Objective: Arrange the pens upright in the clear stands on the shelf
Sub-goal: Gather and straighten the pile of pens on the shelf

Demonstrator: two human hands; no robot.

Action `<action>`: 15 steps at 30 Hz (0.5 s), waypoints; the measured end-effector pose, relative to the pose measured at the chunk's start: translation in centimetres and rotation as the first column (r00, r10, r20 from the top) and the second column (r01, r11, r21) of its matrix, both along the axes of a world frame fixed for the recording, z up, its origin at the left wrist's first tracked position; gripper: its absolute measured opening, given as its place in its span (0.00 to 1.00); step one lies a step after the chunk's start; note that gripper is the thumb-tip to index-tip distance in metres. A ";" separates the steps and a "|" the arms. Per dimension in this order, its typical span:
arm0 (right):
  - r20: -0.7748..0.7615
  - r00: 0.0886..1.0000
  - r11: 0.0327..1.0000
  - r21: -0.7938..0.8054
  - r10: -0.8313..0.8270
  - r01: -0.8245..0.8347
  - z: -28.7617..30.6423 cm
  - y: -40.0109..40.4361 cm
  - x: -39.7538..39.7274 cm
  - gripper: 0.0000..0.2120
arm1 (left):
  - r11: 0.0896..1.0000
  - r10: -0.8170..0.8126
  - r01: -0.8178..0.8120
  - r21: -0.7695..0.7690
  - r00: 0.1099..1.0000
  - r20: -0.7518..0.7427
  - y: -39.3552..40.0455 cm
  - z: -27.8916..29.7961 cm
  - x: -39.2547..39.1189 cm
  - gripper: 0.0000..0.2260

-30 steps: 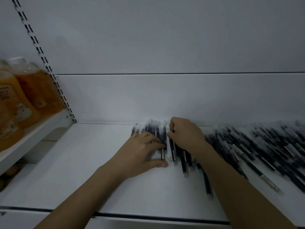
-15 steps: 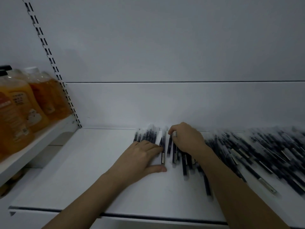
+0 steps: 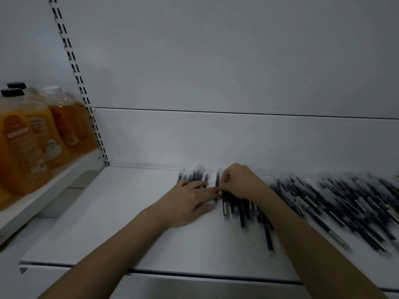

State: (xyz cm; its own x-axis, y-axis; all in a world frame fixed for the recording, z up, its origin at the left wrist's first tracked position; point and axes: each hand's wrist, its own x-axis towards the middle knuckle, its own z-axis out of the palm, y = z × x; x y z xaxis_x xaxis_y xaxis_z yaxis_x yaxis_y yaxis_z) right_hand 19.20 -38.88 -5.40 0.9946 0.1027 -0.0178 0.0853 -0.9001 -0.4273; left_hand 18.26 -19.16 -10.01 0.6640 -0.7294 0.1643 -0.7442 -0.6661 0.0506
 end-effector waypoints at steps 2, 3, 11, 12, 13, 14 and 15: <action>-0.048 0.998 0.999 0.014 -0.036 0.036 0.2 0.0 0.0 0.09 | 1.000 -0.001 0.002 -0.028 1.000 0.022 0.1 -0.5 0.3 0.23; -0.063 0.996 0.998 0.012 -0.065 0.066 0.3 0.2 0.1 0.12 | 0.999 0.004 -0.002 -0.053 0.999 0.035 0.1 -0.7 0.4 0.22; -0.072 0.986 0.976 -0.167 -0.153 0.140 0.5 2.4 0.1 0.16 | 0.984 0.059 -0.061 -0.168 0.998 -0.016 -0.3 -0.3 0.8 0.23; -0.099 0.984 0.975 -0.184 -0.148 0.128 0.7 2.4 0.0 0.15 | 0.982 0.061 -0.062 -0.177 0.998 -0.012 -0.3 -0.5 1.0 0.22; -0.134 0.981 0.976 -0.187 -0.142 0.115 1.0 2.4 -0.2 0.15 | 0.982 0.064 -0.064 -0.177 0.998 -0.005 -0.3 -0.7 1.1 0.22; -0.172 0.976 0.980 -0.168 -0.135 0.106 1.3 2.3 -0.4 0.14 | 0.983 0.066 -0.065 -0.173 0.998 0.001 -0.3 -0.8 1.2 0.22; -0.205 0.970 0.985 -0.134 -0.131 0.105 1.5 2.3 -0.6 0.14 | 0.984 0.069 -0.068 -0.168 0.998 0.000 -0.3 -0.8 1.1 0.23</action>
State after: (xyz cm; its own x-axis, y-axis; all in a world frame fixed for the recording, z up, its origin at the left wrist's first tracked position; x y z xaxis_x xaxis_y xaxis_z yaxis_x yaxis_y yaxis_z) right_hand 18.63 -36.60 -3.91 0.9715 -0.0308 -0.2349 -0.1052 -0.9446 -0.3110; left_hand 19.38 -19.47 -10.84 0.7100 -0.6442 0.2843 -0.6978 -0.6979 0.1614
